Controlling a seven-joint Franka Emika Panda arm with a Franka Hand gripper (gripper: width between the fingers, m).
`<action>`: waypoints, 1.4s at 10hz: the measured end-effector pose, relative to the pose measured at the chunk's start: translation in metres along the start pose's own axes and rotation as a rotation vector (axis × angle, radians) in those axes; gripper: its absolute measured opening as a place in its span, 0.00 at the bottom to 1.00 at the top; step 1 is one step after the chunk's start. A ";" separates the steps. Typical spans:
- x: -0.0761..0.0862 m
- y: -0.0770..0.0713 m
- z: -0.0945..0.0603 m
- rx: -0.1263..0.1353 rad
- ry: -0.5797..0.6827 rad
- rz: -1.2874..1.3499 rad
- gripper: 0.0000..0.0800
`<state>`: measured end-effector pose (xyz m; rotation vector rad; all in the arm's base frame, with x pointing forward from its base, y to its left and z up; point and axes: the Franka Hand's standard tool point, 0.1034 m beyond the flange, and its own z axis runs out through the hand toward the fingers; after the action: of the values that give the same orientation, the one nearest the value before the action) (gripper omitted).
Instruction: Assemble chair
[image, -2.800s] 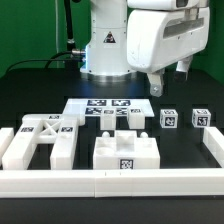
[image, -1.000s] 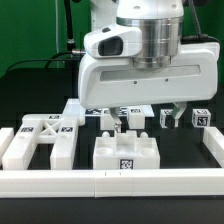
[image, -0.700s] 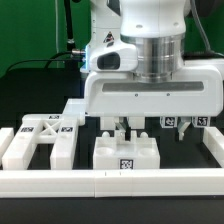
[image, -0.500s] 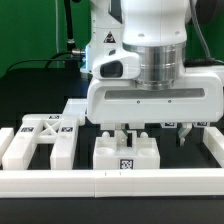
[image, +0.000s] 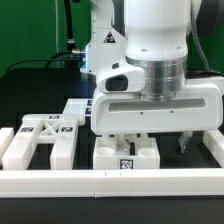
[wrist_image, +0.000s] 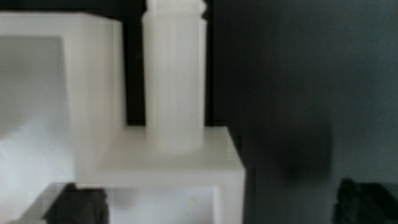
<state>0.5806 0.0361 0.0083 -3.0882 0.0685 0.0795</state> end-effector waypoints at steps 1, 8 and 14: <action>0.000 0.000 0.000 0.000 0.000 0.000 0.69; 0.000 0.000 0.000 0.000 0.000 0.000 0.04; 0.009 -0.033 0.000 0.007 0.012 -0.011 0.04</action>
Offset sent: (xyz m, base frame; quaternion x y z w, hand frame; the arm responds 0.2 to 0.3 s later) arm 0.0000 0.0000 0.0000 0.0000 0.0000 0.0000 1.0000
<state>0.5914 0.0683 0.0098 -3.0823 0.0514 0.0602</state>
